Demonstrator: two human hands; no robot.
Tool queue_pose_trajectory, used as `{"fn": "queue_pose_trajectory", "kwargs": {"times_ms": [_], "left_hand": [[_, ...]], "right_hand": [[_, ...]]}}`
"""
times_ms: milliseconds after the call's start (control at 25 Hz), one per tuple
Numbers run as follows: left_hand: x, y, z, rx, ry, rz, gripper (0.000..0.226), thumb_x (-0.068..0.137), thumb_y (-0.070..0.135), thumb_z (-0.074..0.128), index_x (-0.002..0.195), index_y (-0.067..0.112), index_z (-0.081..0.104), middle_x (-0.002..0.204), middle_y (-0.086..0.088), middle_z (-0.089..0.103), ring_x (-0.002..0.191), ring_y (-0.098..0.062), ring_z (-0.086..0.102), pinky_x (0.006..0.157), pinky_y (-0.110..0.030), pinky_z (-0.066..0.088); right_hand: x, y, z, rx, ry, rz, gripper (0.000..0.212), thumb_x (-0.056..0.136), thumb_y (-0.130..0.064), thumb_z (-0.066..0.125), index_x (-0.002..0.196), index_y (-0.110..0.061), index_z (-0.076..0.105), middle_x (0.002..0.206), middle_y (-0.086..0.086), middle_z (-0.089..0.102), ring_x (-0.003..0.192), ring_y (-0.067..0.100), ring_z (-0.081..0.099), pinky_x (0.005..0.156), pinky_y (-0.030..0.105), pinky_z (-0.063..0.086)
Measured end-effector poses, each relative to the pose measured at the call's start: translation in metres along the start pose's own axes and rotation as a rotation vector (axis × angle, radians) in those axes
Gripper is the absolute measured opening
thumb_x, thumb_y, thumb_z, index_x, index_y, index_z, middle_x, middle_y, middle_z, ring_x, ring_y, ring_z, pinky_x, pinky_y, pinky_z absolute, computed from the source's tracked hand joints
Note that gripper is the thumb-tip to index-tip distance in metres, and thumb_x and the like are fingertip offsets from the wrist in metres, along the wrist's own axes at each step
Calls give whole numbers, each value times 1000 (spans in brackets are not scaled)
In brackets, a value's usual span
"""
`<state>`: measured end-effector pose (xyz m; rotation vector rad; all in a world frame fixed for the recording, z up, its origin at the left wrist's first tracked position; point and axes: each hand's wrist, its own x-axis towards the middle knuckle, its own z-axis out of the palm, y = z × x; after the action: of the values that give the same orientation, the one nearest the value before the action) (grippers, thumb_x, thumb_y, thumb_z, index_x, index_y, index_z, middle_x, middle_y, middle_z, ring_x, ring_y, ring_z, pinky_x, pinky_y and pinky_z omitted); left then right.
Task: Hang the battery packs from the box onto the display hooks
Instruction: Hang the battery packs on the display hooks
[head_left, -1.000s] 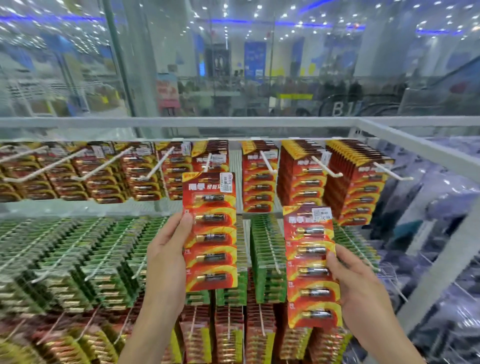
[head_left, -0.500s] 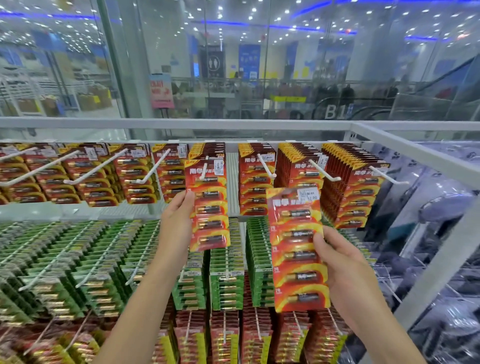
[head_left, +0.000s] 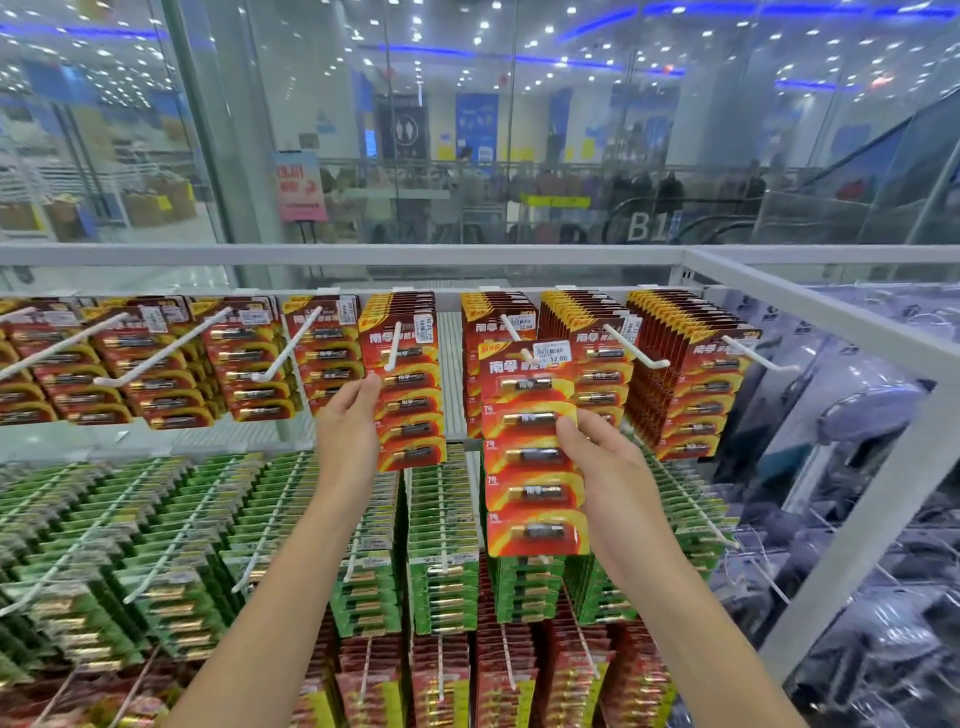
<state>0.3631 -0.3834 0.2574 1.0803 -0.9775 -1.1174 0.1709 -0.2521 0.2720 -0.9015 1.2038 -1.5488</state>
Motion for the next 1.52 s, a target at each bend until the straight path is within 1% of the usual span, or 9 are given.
{"fn": "queue_pose_trajectory", "kwargs": {"times_ms": [240, 480, 680, 800, 920, 1040, 1160, 1320, 1520], "left_hand": [[5, -11, -9, 126, 47, 86, 18, 104, 34, 60, 110, 24, 74, 105, 4, 77, 101, -20, 74, 92, -48, 61], [1, -14, -17, 210, 36, 145, 23, 107, 31, 56, 121, 20, 70, 108, 5, 74, 103, -18, 72, 87, -38, 61], [-24, -23, -31, 219, 61, 138, 22, 104, 36, 60, 119, 26, 73, 113, 10, 74, 110, -13, 70, 102, -42, 55], [-62, -37, -34, 150, 45, 61, 19, 105, 31, 60, 113, 23, 75, 111, 4, 77, 106, -15, 73, 101, -40, 56], [-110, -61, -24, 135, -51, -40, 22, 106, 30, 58, 117, 19, 74, 111, 2, 78, 104, -18, 74, 97, -38, 56], [-155, -95, -3, 140, -182, -162, 23, 106, 27, 56, 116, 15, 73, 111, -1, 78, 105, -22, 74, 97, -40, 54], [-202, -140, 36, 166, -314, -314, 19, 106, 19, 56, 105, 16, 75, 107, -4, 79, 104, -26, 74, 95, -41, 53], [-277, -209, 104, 268, -526, -451, 22, 106, 14, 55, 101, 18, 77, 102, -3, 80, 100, -23, 75, 90, -36, 53], [-352, -278, 155, 384, -713, -690, 16, 106, 16, 57, 108, 13, 73, 106, -9, 77, 99, -26, 73, 96, -41, 53]], "right_hand": [[78, 4, 28, -265, 160, -86, 31, 108, -41, 45, 112, -23, 70, 103, -4, 74, 96, 16, 69, 81, 37, 55], [107, 29, 21, -285, 244, -119, 31, 104, -48, 52, 107, -24, 71, 100, 3, 74, 96, 24, 69, 90, 50, 57], [79, 44, 2, -345, 240, -145, 33, 104, -45, 53, 124, -23, 67, 112, -9, 70, 103, 10, 65, 93, 34, 52], [29, 51, -25, -332, 219, -122, 31, 104, -44, 55, 129, -29, 65, 121, -20, 66, 110, -7, 60, 87, 13, 44], [-27, 72, -75, -314, 284, -58, 25, 102, -44, 58, 122, -34, 68, 117, -25, 68, 104, -17, 60, 85, 7, 44], [-83, 101, -138, -295, 421, 58, 24, 101, -45, 59, 118, -33, 71, 110, -20, 73, 104, -8, 65, 88, 16, 46], [-143, 129, -210, -300, 610, 139, 22, 103, -37, 58, 111, -23, 73, 85, -9, 73, 83, 1, 67, 74, 19, 46], [-224, 175, -306, -284, 923, 308, 22, 102, -36, 61, 110, -19, 73, 102, -6, 75, 104, 15, 68, 77, 15, 47], [-284, 206, -360, -208, 1055, 500, 18, 101, -37, 62, 107, -21, 69, 100, -6, 70, 99, 16, 64, 81, 28, 45]]}}
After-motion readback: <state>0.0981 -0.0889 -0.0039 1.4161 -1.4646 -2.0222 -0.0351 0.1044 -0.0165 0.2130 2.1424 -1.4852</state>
